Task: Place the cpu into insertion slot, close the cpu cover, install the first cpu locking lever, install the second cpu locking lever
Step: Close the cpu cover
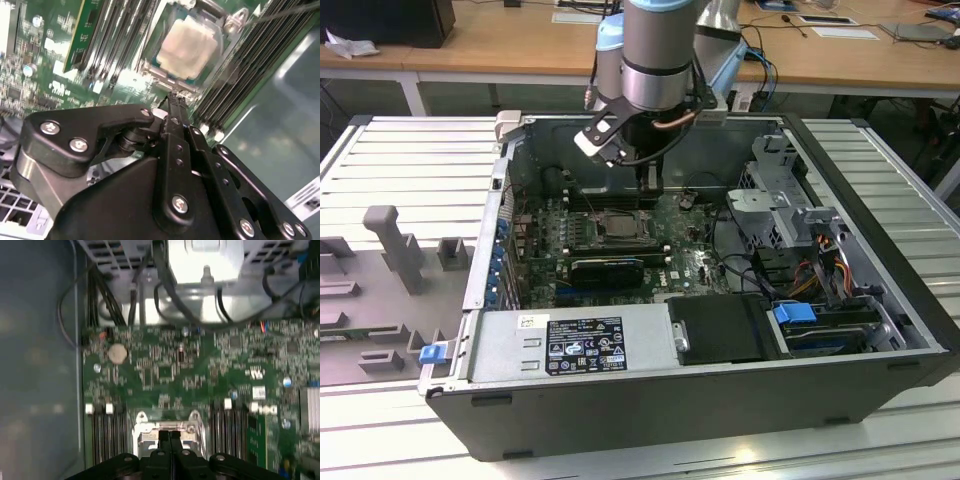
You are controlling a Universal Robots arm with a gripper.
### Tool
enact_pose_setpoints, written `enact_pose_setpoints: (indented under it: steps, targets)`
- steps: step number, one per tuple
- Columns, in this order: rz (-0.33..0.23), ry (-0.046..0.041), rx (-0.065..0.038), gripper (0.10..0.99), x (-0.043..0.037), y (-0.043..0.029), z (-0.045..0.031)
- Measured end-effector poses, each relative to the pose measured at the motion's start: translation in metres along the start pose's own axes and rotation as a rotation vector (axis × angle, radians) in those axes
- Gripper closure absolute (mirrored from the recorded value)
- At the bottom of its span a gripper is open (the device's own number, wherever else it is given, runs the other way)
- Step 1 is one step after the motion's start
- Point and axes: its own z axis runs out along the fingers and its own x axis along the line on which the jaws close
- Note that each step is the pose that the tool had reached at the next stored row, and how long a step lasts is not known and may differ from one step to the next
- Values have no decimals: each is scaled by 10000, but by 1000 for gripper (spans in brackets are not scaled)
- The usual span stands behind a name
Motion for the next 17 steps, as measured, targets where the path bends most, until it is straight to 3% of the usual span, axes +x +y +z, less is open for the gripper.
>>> enact_pose_setpoints:
  steps: [4, 6, 11, 17]
  targets:
    - [-7, 0, -1, 980, -6, -127, 27]
    - [-90, 10, 6, 980, -13, -185, 99]
    - [-261, 40, 15, 980, -19, -230, 190]
    - [-289, 41, 17, 980, -21, -278, 191]
